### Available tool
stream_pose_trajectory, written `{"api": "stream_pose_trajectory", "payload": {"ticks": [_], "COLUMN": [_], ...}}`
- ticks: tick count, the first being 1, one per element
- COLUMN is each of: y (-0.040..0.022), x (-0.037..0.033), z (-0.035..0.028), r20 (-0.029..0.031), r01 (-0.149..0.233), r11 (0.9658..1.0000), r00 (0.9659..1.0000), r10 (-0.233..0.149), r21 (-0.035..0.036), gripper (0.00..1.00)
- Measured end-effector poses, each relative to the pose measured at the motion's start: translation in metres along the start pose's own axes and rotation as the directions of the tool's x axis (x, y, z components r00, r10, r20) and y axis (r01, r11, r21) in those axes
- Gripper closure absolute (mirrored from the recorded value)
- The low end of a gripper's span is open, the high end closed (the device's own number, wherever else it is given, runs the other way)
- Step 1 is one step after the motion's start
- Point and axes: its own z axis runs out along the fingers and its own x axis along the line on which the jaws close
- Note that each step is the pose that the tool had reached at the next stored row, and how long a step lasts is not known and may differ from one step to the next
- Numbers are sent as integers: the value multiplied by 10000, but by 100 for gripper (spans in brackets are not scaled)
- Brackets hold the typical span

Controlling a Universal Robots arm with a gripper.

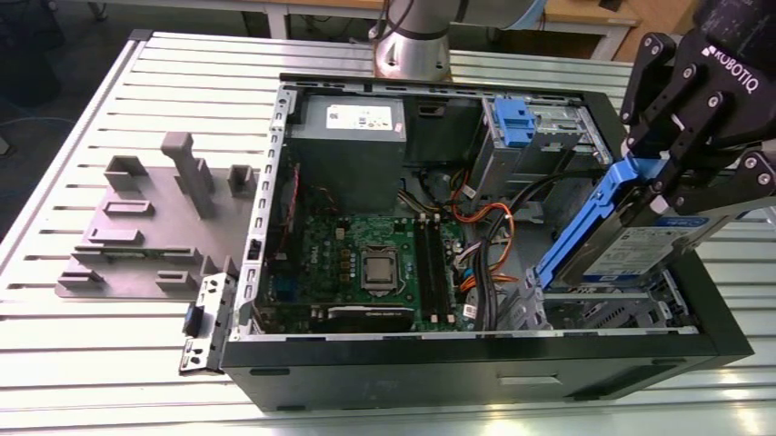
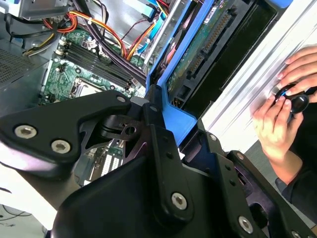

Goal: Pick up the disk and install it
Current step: 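Pick up the disk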

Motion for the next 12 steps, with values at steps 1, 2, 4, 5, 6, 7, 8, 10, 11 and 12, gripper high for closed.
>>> {"api": "stream_pose_trajectory", "payload": {"ticks": [1,2,4,5,6,7,8,10,11,12], "y": [0,-1,-1,-1,-2,-2,-3,-5,-5,-6], "x": [0,0,0,0,0,0,0,1,1,1], "z": [4,8,16,20,23,27,32,41,45,49], "r20": [0,0,0,0,0,0,0,1,0,0], "r01": [0,0,0,-1,0,-1,-1,-1,-1,-1], "r11": [10000,10000,10000,10000,10000,10000,10000,10000,10000,10000], "r00": [10000,10000,10000,10000,10000,10000,10000,10000,10000,10000], "r10": [0,0,0,1,0,1,1,1,1,1], "r21": [0,0,0,0,0,0,0,0,0,0], "gripper": [64,64,64,64,64,64,64,64,64,64]}}
